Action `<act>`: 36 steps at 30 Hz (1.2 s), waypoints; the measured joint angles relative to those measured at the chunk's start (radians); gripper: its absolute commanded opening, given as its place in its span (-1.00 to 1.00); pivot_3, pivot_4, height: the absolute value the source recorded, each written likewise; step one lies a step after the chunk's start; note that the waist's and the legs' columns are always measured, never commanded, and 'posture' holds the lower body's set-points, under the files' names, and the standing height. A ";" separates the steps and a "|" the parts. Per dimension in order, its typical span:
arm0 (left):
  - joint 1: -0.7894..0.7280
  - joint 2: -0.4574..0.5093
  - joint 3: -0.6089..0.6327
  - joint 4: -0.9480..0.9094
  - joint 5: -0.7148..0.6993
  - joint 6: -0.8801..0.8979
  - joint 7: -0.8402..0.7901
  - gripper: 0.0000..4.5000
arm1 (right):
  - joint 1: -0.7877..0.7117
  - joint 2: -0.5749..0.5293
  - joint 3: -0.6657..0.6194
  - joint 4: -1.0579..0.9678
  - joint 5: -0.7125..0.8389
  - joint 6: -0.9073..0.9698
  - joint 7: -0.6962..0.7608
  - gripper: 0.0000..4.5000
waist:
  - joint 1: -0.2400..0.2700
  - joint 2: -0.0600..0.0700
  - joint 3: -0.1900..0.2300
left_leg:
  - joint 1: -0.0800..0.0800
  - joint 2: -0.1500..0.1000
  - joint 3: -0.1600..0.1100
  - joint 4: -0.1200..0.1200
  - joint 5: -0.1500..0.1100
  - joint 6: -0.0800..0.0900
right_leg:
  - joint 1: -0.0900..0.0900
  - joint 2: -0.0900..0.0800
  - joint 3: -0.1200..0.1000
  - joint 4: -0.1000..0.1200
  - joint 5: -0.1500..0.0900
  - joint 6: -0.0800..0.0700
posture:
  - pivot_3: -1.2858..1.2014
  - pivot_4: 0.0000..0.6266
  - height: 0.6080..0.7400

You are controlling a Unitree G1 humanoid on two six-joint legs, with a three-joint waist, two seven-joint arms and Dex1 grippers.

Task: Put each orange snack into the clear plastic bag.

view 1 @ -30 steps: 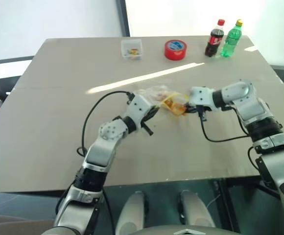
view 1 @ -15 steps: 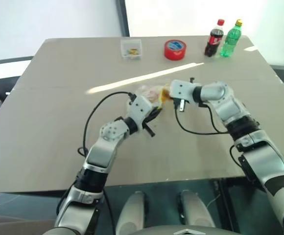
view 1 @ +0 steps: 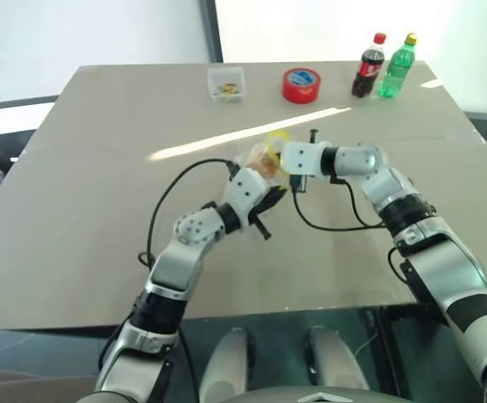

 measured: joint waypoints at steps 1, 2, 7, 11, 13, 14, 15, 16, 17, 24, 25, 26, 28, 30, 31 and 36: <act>0.002 0.000 -0.003 -0.001 -0.003 -0.006 -0.005 -1.00 | 0.002 -0.007 0.005 0.001 -0.008 -0.019 -0.004 -0.60 | 0.001 0.000 0.000 | 0.000 0.000 0.000 0.000 0.000 0.000 | 0.000 0.000 0.000 0.000 0.000 0.000 | 0.03 -0.52 1.00; 0.008 0.000 -0.004 -0.002 -0.008 -0.012 -0.013 -1.00 | 0.002 -0.021 0.019 0.004 -0.029 -0.049 -0.018 -0.43 | 0.001 0.000 0.000 | 0.000 0.000 0.000 0.000 0.000 0.000 | 0.000 0.000 0.000 0.000 0.000 0.000 | 0.03 -0.52 1.00; 0.020 -0.009 -0.004 -0.008 -0.037 -0.028 -0.037 -1.00 | 0.001 -0.091 0.099 0.045 -0.194 -0.258 -0.163 0.69 | 0.000 0.000 0.000 | 0.000 0.000 0.000 0.000 0.000 0.000 | 0.000 0.000 0.000 0.000 0.000 0.000 | 0.03 -0.52 1.00; 0.020 -0.028 0.002 -0.011 -0.044 -0.027 -0.018 -1.00 | -0.003 -0.116 0.108 0.077 -0.226 -0.305 -0.201 0.89 | 0.000 0.000 0.000 | 0.000 0.000 0.000 0.000 0.000 0.000 | 0.000 0.000 0.000 0.000 0.000 0.000 | 0.03 -0.52 1.00; 0.020 -0.038 0.026 -0.011 -0.057 -0.027 0.000 -1.00 | -0.016 -0.144 0.106 0.090 -0.225 -0.320 -0.193 0.89 | 0.000 0.000 0.000 | 0.000 0.000 0.000 0.000 0.000 0.000 | 0.000 0.000 0.000 0.000 0.000 0.000 | 0.03 -0.52 1.00; 0.019 -0.041 0.040 -0.011 -0.060 -0.027 0.010 -1.00 | -0.018 -0.158 0.098 0.090 -0.210 -0.320 -0.173 0.89 | 0.000 0.000 0.000 | 0.000 0.000 0.000 0.000 0.000 0.000 | 0.000 0.000 0.000 0.000 0.000 0.000 | 0.03 -0.52 1.00; 0.018 -0.044 0.050 -0.010 -0.065 -0.027 0.019 -1.00 | -0.018 -0.167 0.088 0.090 -0.183 -0.320 -0.145 0.89 | 0.000 0.000 0.000 | 0.000 0.000 0.000 0.000 0.000 0.000 | 0.000 0.000 0.000 0.000 0.000 0.000 | 0.03 -0.52 1.00; 0.018 -0.050 0.059 -0.009 -0.070 -0.027 0.024 -1.00 | -0.018 -0.175 0.080 0.090 -0.161 -0.318 -0.115 0.89 | 0.000 0.000 0.000 | 0.000 0.000 0.000 0.000 0.000 0.000 | 0.000 0.000 0.000 0.000 0.000 0.000 | 0.03 -0.52 1.00; 0.018 -0.057 0.069 -0.007 -0.081 -0.027 0.028 -1.00 | -0.017 -0.187 0.068 0.086 -0.124 -0.312 -0.061 0.89 | 0.000 0.000 0.000 | 0.000 0.000 0.000 0.000 0.000 0.000 | 0.000 0.000 0.000 -0.001 0.000 0.000 | 0.03 -0.52 1.00; 0.018 -0.071 0.089 -0.007 -0.133 -0.023 0.039 -1.00 | 0.049 -0.262 -0.004 -0.046 0.090 -0.069 0.252 0.89 | 0.002 0.000 0.000 | 0.000 0.001 0.000 0.000 0.000 0.000 | 0.001 0.000 0.000 0.000 0.000 0.000 | 0.03 -0.52 1.00; 0.018 -0.071 0.094 -0.007 -0.139 -0.021 0.039 -1.00 | 0.058 -0.270 -0.008 -0.052 0.097 -0.028 0.272 0.89 | 0.002 0.000 0.000 | 0.000 0.001 0.000 0.000 0.000 0.000 | 0.001 0.000 0.000 0.000 0.000 0.000 | 0.03 -0.52 1.00; 0.018 -0.071 0.099 -0.007 -0.149 -0.018 0.040 -1.00 | 0.060 -0.271 -0.012 -0.044 0.096 -0.004 0.272 0.89 | 0.000 0.000 0.000 | 0.000 0.000 0.001 0.000 0.000 0.000 | 0.001 0.000 0.000 0.000 0.000 0.000 | 0.03 -0.52 1.00; 0.018 -0.072 0.105 -0.007 -0.165 -0.013 0.040 -1.00 | 0.059 -0.265 -0.014 0.002 0.075 0.021 0.240 0.89 | -0.001 0.000 0.000 | 0.001 0.000 0.000 0.000 0.000 0.000 | 0.001 0.000 0.000 0.000 0.000 0.000 | 0.03 -0.52 1.00; 0.019 -0.071 0.105 -0.007 -0.173 -0.008 0.040 -1.00 | 0.051 -0.234 -0.015 0.059 0.061 0.036 0.203 0.89 | -0.002 0.000 0.000 | 0.001 0.000 0.001 0.000 0.000 0.000 | 0.001 0.000 0.001 0.000 0.000 0.000 | 0.03 -0.52 1.00; 0.018 -0.072 0.105 -0.007 -0.173 -0.008 0.039 -1.00 | 0.051 -0.230 -0.015 0.064 0.060 0.037 0.199 0.89 | -0.002 0.000 0.000 | 0.001 0.001 0.001 0.000 0.000 0.000 | 0.001 0.000 0.001 0.000 0.000 0.000 | 0.03 -0.52 1.00; 0.018 -0.070 0.104 -0.008 -0.178 -0.003 0.037 -1.00 | -0.013 -0.091 -0.036 0.228 0.069 0.049 0.133 0.89 | -0.001 0.000 0.000 | 0.001 0.000 0.001 0.000 0.000 0.000 | 0.001 0.000 0.001 0.000 0.000 0.000 | 0.03 -0.52 1.00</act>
